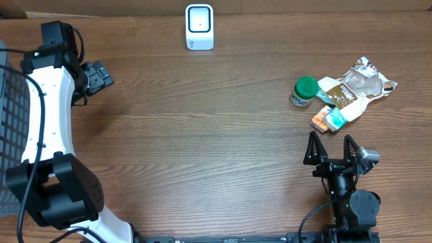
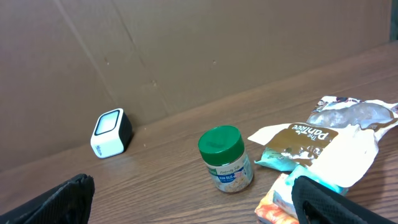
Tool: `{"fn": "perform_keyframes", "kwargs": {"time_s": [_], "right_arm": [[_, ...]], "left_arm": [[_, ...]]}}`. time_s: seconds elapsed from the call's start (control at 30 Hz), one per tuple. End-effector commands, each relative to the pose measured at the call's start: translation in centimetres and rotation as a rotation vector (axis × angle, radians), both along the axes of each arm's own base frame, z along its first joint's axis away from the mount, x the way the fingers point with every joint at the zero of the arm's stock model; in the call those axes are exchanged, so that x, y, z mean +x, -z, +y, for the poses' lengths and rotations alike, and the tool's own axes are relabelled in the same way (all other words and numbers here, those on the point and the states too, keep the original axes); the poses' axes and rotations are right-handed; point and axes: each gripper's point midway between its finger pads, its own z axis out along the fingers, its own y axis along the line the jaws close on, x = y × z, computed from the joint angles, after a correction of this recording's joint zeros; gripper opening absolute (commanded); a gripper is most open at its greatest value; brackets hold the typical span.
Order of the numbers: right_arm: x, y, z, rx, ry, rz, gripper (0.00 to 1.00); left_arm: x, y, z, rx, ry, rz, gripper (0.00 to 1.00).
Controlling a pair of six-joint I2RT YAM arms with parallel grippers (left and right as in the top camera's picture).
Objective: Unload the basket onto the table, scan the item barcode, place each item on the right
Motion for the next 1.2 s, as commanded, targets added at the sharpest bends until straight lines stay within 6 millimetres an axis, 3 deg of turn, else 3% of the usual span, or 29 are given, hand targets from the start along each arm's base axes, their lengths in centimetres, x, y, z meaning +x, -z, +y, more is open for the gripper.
{"fn": "perform_keyframes", "kwargs": {"time_s": [0.0,0.17,0.3,0.53,0.67,0.77,0.87,1.0,1.17], "right_arm": [[0.0,0.1,0.1,0.004,-0.005,-0.008,1.00],[0.0,0.1,0.1,0.004,-0.004,-0.008,1.00],[0.0,0.1,0.1,0.004,-0.005,-0.008,1.00],[0.0,0.1,0.1,0.004,-0.005,-0.008,1.00],[0.0,0.1,0.1,0.004,-0.005,-0.008,1.00],[0.0,0.1,0.1,0.004,-0.005,-0.008,1.00],[0.0,0.1,0.1,0.004,-0.004,-0.007,1.00],[0.0,0.1,0.1,0.004,-0.005,-0.008,1.00],[0.0,0.1,0.1,0.004,-0.005,-0.008,1.00]], "left_arm": [[0.3,-0.8,0.0,0.012,-0.002,-0.022,1.00],[0.1,-2.6,-0.4,0.022,0.006,-0.065,1.00],[-0.6,-7.7,-2.5,0.045,0.051,-0.195,1.00],[-3.9,-16.8,-9.2,0.062,0.215,-0.447,0.99],[-6.8,-20.8,-9.0,0.211,0.220,-0.546,0.99],[-8.2,-21.4,-9.2,0.220,0.231,-0.622,1.00],[-8.4,-20.8,-9.7,0.221,0.259,-0.734,1.00],[-7.5,-20.2,-12.2,0.266,0.464,-0.979,0.99],[-8.7,-18.3,-14.2,0.340,0.611,-1.215,0.99]]}}
